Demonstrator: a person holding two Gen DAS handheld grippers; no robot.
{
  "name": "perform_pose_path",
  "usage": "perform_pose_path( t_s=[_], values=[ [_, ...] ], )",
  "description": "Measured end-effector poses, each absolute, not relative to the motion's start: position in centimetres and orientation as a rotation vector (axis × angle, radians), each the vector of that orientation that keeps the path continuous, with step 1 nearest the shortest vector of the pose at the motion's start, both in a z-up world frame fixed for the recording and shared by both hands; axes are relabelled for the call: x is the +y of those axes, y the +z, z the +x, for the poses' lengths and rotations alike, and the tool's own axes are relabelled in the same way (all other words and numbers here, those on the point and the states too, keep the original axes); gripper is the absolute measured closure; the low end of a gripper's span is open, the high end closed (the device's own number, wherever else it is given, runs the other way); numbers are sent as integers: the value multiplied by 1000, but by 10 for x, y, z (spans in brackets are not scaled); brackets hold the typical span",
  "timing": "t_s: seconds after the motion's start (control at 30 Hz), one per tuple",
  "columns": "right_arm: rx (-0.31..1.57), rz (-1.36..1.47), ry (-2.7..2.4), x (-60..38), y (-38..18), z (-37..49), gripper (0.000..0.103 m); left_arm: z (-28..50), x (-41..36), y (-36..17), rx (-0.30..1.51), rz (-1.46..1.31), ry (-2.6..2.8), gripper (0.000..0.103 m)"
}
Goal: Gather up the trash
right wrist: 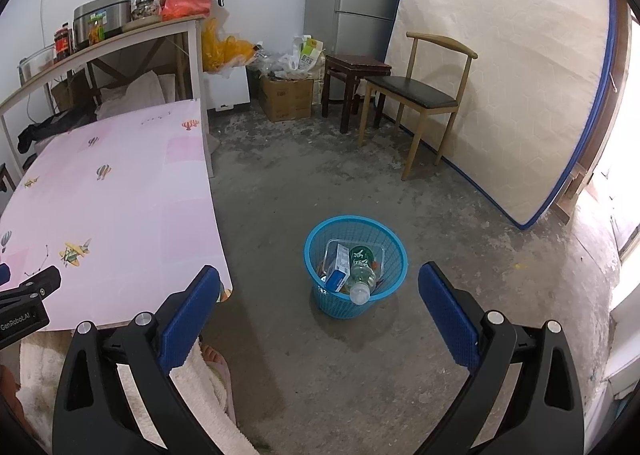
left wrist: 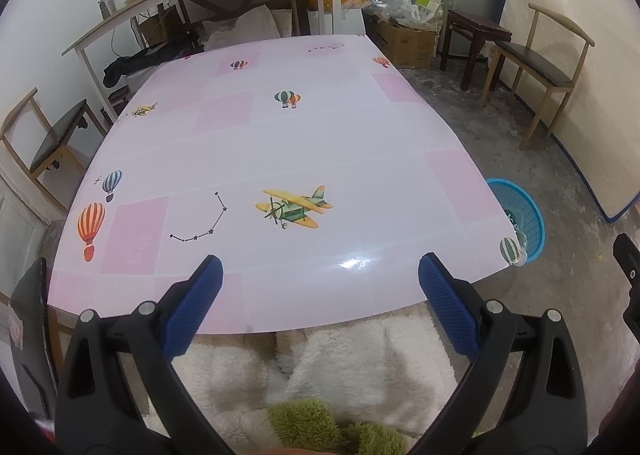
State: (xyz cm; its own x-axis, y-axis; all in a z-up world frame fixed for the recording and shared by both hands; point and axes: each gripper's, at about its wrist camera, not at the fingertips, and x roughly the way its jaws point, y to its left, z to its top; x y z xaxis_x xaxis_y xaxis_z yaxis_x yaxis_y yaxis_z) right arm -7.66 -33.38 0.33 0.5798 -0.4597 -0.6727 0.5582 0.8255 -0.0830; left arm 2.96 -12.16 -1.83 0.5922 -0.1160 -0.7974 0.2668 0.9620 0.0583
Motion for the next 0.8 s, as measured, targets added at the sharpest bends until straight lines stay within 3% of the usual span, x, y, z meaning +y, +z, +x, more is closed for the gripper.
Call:
perform_pose_path(
  t_s=[0.8],
  values=[
    [746, 136, -591, -333, 4, -78, 6, 30, -121, -17, 906, 177, -223, 9]
  ],
)
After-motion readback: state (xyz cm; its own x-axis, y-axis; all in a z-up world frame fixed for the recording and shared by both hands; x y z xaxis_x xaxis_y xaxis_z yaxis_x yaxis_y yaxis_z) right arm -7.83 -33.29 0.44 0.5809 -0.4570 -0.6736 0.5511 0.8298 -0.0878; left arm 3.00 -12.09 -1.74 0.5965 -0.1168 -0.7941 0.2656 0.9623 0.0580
